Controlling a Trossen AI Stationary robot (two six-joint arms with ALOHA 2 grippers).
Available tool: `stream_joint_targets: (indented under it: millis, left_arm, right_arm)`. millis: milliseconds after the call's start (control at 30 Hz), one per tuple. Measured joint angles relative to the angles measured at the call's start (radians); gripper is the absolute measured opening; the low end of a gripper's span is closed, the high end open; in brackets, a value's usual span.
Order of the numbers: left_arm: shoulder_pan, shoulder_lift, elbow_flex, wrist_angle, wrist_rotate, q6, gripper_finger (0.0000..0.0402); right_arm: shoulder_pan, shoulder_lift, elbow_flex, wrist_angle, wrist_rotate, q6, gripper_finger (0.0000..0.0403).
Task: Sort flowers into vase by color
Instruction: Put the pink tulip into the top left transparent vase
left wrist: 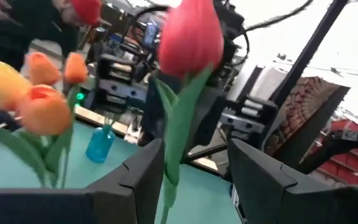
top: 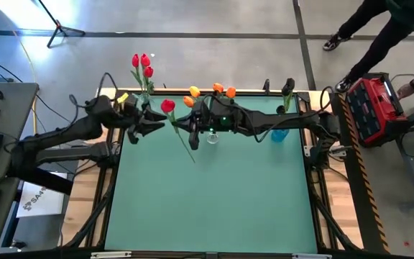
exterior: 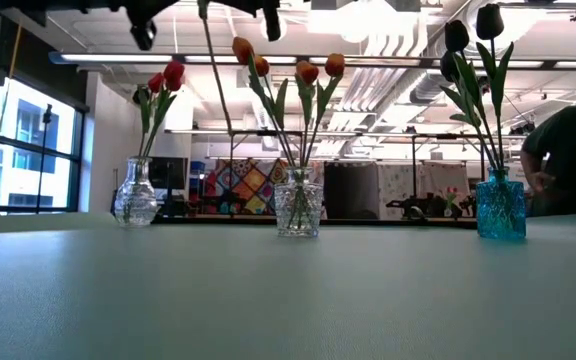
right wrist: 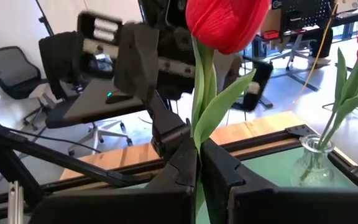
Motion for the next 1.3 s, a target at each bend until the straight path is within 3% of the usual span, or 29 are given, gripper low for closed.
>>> stream_joint_targets:
  millis: [200, 500, 767, 900, 1133, 1300]
  left_arm:
    - [-0.062, 0.079, 0.000, 0.136, -0.020, 0.031, 0.0155]
    - [-0.094, 0.101, 0.001, 0.103, -0.168, 0.069, 0.0089]
    - [-0.094, 0.095, 0.001, 0.071, -0.229, 0.075, 0.0101]
    - [-0.095, 0.095, 0.001, 0.083, -0.230, 0.086, 0.0096]
    - [-0.124, 0.128, 0.001, 0.127, -0.222, 0.103, 0.0050]
    - [-0.134, 0.174, 0.001, 0.147, -0.221, 0.101, 0.0055]
  right_arm:
    - [0.000, 0.000, 0.000, -0.030, 0.000, 0.005, 0.0000]
    - [0.002, 0.000, 0.000, -0.046, 0.003, 0.007, 0.0000]
    - [0.004, -0.004, 0.000, -0.043, 0.000, 0.004, 0.0000]
    - [0.003, -0.008, 0.000, -0.055, -0.002, -0.002, 0.0000]
    - [0.001, -0.008, 0.000, -0.064, -0.027, -0.004, 0.0000]
    - [-0.002, -0.008, 0.000, -0.070, -0.038, -0.004, 0.0000]
